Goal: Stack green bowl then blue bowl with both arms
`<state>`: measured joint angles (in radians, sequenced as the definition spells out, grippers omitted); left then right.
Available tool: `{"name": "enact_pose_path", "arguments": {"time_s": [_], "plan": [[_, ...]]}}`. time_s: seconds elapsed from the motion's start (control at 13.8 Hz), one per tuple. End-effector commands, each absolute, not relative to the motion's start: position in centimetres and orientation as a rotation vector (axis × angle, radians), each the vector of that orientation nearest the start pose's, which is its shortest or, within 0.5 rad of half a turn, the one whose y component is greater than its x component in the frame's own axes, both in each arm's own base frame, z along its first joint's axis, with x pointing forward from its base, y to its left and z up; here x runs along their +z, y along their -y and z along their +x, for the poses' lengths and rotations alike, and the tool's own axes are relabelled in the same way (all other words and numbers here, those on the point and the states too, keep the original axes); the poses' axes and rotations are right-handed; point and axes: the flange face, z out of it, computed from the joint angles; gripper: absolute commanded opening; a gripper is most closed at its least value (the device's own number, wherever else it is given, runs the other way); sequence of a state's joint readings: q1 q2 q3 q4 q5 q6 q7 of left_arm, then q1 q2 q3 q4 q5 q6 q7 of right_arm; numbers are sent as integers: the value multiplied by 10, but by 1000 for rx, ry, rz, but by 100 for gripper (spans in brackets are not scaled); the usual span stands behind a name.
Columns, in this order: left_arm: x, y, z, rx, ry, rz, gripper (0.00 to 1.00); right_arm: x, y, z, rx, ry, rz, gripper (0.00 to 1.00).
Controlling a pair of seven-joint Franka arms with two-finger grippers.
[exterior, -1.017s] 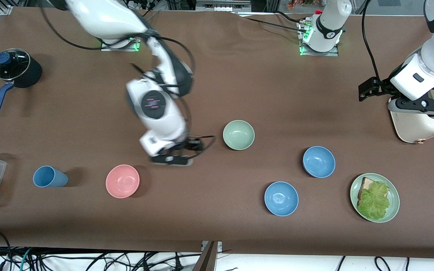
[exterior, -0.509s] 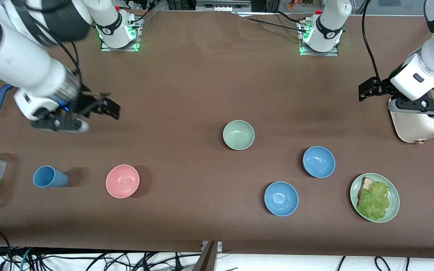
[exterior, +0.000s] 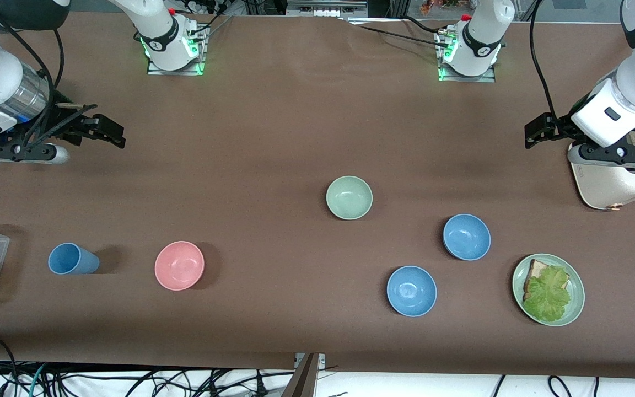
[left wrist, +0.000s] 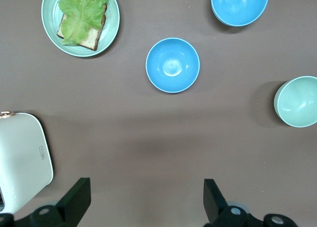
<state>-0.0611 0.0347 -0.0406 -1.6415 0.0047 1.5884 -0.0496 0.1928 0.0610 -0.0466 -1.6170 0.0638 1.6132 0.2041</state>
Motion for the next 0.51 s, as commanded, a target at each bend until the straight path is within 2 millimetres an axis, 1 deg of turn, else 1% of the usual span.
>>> {"name": "enact_pose_path", "arguments": {"time_s": [0.0,0.15,0.22,0.29,0.44], "plan": [[579,57,561,147,-77,-3138,100,574,-73,564,113,8,-3095,100],[579,56,561,147,-74,-3138,100,574,-53,566,115,-2,-3097,100],[579,57,561,147,-77,-3138,100,571,-46,566,122,32,-3104,100],[579,56,561,147,-74,-3138,100,569,-42,568,123,68,-3111,100],[579,56,561,147,-74,-3138,100,569,-35,569,125,52,-3129,100]]}}
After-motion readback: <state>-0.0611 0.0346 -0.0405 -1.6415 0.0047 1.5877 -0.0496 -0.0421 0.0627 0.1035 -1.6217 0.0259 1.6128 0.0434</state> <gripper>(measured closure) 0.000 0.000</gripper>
